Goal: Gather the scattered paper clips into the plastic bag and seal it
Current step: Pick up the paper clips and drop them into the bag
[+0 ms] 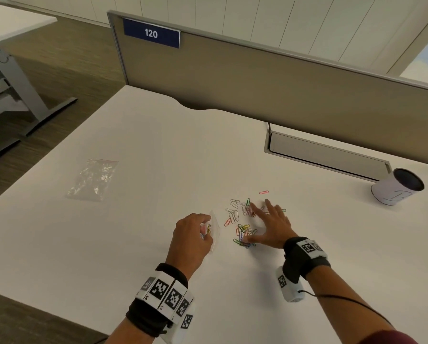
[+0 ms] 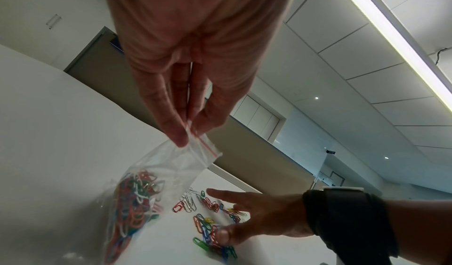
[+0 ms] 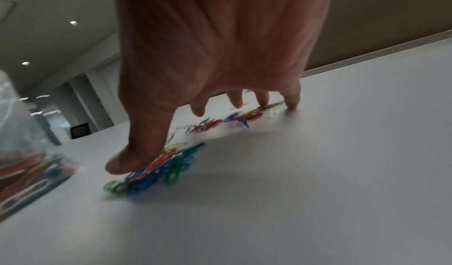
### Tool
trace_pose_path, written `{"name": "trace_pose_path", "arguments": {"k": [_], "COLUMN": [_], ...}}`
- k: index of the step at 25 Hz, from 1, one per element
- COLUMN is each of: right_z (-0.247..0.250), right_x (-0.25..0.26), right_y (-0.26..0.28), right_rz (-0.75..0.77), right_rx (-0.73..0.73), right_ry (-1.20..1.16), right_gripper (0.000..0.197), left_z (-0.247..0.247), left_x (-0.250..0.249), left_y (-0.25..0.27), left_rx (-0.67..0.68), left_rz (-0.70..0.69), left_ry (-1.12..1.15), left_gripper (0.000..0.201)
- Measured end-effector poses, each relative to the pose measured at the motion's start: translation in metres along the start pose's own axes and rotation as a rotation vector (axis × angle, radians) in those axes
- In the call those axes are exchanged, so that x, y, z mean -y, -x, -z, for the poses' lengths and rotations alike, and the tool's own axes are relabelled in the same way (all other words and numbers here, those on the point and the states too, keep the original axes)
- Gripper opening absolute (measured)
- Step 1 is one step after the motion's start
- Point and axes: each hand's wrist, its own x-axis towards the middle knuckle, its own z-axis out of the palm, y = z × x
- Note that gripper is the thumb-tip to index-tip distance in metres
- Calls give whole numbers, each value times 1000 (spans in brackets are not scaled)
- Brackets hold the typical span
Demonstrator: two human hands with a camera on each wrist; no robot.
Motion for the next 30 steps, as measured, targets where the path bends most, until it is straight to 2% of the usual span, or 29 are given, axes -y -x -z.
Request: {"name": "trace_pose_path", "arguments": {"k": [3, 7, 9, 17, 19, 21, 26, 30], "right_z": [-14, -25, -29, -31, -28, -23, -10, 6], "right_x": [11, 17, 17, 22, 25, 24, 19, 40], "right_y": [2, 9, 11, 9, 9, 9, 23, 47], "right_rz": [107, 224, 247, 205, 181, 119, -66, -21], "right_rx": [21, -178, -252, -285, -296, -344, -398, -341], "right_ry": [79, 28, -7, 244, 221, 35, -717, -1299], "right_gripper": [97, 49, 32, 11, 11, 16, 18, 19], "left_z": [-3, -6, -7, -6, -6, -6, -7, -8], "left_x": [2, 7, 8, 5, 4, 3, 0, -3], "left_y": [-1, -3, -4, -4, -4, -4, -3, -4], "left_rx": [3, -1, -1, 22, 26, 24, 26, 36], "left_rz": [-15, -31, -31, -12, -15, -16, -21, -16], "left_ry": [2, 8, 6, -4, -1, -1, 7, 10], "left_gripper": [41, 39, 39, 39, 38, 38, 39, 40]}}
